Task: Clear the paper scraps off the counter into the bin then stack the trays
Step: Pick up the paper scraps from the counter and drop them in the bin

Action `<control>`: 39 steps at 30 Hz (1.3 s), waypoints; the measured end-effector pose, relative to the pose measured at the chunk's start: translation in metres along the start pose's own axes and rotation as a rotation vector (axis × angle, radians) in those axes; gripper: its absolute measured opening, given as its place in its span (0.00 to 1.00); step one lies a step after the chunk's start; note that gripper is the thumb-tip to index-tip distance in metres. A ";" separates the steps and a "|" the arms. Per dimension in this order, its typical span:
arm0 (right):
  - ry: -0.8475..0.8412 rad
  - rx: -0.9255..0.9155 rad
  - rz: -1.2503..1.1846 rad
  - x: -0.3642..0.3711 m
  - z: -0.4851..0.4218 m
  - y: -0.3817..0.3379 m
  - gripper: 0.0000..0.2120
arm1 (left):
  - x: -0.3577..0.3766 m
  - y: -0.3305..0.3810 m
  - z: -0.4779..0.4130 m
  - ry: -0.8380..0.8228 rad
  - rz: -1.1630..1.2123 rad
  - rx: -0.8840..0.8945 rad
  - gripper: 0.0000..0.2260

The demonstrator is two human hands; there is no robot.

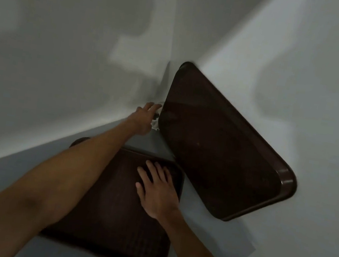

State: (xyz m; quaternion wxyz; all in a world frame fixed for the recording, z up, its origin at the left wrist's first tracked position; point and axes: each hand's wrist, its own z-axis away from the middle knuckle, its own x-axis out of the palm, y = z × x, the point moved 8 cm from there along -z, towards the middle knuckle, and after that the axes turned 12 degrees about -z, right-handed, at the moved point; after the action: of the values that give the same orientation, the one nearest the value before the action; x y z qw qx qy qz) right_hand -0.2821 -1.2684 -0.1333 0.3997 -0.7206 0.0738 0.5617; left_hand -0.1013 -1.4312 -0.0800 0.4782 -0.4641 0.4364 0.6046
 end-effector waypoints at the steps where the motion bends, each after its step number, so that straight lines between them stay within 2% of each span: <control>1: 0.005 -0.002 -0.005 0.000 0.000 0.001 0.24 | 0.010 -0.001 -0.012 -0.025 -0.016 0.033 0.44; 3: 0.024 -0.013 -0.005 0.001 0.000 0.002 0.24 | 0.026 -0.002 -0.032 -0.043 -0.056 0.097 0.43; 6: 0.035 -0.028 -0.002 0.002 0.000 0.003 0.24 | 0.030 -0.001 -0.040 0.016 -0.134 0.142 0.24; 10: 0.039 -0.026 0.003 0.003 0.000 0.005 0.25 | 0.021 -0.023 -0.030 0.163 -0.142 -0.066 0.12; 17: 0.018 -0.016 -0.040 -0.001 -0.003 0.005 0.24 | 0.015 -0.072 0.027 0.193 0.190 -0.398 0.08; 20: 0.029 0.081 -0.261 -0.013 -0.008 0.008 0.19 | -0.009 -0.069 0.062 0.224 0.254 -0.393 0.06; 22: 0.175 0.203 -0.468 -0.041 -0.010 0.010 0.16 | -0.026 -0.060 0.090 0.198 0.278 -0.363 0.06; 24: 0.382 0.293 -0.606 -0.075 -0.008 0.008 0.16 | -0.040 -0.048 0.120 0.145 0.316 -0.307 0.11; 26: 0.514 0.298 -0.720 -0.105 -0.006 -0.006 0.18 | -0.051 -0.032 0.152 0.062 0.415 -0.253 0.17; 29: 0.456 0.305 -1.030 -0.112 -0.011 -0.027 0.17 | -0.064 -0.007 0.194 0.001 0.624 -0.178 0.14; 32: 0.390 0.489 -1.351 -0.086 -0.003 -0.040 0.16 | -0.075 0.020 0.229 0.044 0.882 -0.154 0.11; 36: 0.426 0.528 -1.653 -0.085 0.024 -0.070 0.18 | -0.082 0.046 0.261 0.209 0.822 -0.147 0.08; 39: 0.531 0.585 -1.818 -0.097 0.053 -0.082 0.18 | -0.088 0.067 0.288 0.347 0.664 -0.113 0.09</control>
State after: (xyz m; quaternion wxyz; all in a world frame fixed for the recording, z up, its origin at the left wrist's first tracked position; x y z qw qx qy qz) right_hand -0.3115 -1.2122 -0.0111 0.8113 -0.4785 -0.2845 -0.1789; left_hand -0.1987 -1.1780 0.0660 0.1487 -0.4185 0.6036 0.6621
